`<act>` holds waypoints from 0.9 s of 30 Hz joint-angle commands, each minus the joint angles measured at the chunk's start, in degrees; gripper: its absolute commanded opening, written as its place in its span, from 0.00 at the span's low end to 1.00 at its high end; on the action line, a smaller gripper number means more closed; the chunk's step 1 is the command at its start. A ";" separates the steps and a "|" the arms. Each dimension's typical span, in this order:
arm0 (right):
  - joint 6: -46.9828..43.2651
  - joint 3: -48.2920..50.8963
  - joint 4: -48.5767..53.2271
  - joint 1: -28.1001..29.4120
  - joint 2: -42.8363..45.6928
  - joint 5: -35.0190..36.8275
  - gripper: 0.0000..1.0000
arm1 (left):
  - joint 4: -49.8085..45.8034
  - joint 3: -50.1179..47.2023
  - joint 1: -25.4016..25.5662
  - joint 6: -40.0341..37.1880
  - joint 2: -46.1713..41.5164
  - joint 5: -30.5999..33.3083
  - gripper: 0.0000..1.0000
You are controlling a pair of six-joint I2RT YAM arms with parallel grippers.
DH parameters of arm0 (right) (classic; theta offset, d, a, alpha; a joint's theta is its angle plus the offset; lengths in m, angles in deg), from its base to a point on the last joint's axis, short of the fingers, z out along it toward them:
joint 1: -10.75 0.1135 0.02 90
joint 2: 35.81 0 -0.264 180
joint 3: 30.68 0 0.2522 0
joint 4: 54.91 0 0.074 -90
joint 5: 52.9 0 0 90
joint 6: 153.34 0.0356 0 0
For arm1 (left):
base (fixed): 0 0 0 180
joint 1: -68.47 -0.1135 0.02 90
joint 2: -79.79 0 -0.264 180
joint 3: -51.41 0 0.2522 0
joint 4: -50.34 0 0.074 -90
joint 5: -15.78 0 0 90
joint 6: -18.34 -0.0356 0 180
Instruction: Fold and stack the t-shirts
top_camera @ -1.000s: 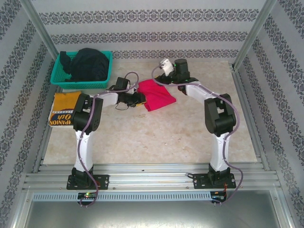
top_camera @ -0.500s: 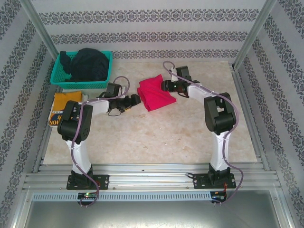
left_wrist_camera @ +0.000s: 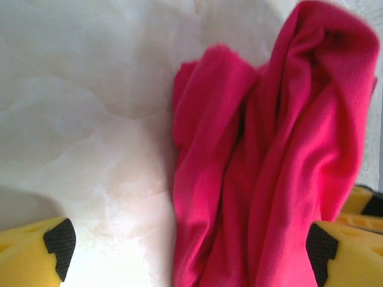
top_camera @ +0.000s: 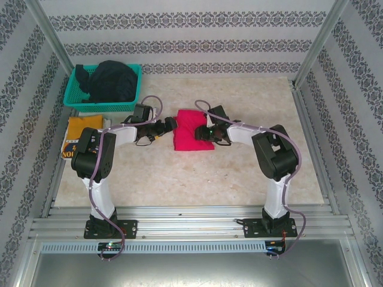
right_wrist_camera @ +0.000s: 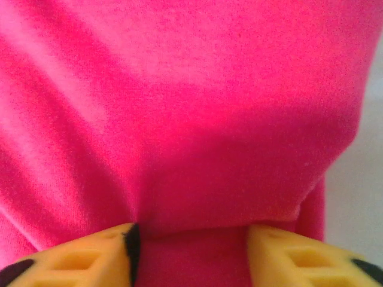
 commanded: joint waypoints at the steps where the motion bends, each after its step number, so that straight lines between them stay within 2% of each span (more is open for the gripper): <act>1: 1.57 2.44 -5.02 -1.15 5.77 2.71 0.59 | -3.93 1.08 -0.40 -0.69 -0.56 2.33 0.98; 4: 3.53 3.49 -8.48 -2.43 7.85 4.84 0.66 | -6.85 4.34 0.99 -2.34 -0.39 2.85 0.91; 9: 8.09 1.61 -10.26 -5.41 5.02 4.12 0.66 | -13.18 10.07 3.91 -5.06 0.41 5.64 0.74; 11: 8.35 -0.07 -10.48 -6.11 2.70 2.70 0.62 | -14.58 11.99 4.77 -5.16 1.48 5.56 0.62; 14: 8.18 -3.22 -10.49 -6.93 -1.06 0.53 0.58 | -16.39 14.90 6.02 -5.11 4.07 4.30 0.51; 19: 7.72 -8.25 -10.39 -7.16 -6.58 -4.33 0.55 | -14.73 16.45 6.69 -3.02 7.51 2.11 0.43; 20: 7.89 -8.97 -10.49 -7.17 -7.60 -5.37 0.52 | -14.71 16.92 6.67 -2.75 8.22 1.88 0.40; 22: 8.25 -10.06 -10.98 -7.17 -9.11 -7.22 0.43 | -14.39 17.48 6.69 -2.35 9.00 1.63 0.26; 24: 8.68 -10.06 -12.25 -7.17 -9.45 -8.89 0.31 | -14.37 17.80 6.65 -2.24 8.68 1.70 0.05; 25: 8.65 -9.70 -13.02 -7.16 -9.13 -9.31 0.26 | -14.45 17.75 6.70 -2.30 8.22 2.05 0.01; 27: 7.90 -8.79 -13.94 -6.93 -7.86 -9.40 0.13 | -14.75 17.50 6.63 -2.75 6.65 2.99 0.00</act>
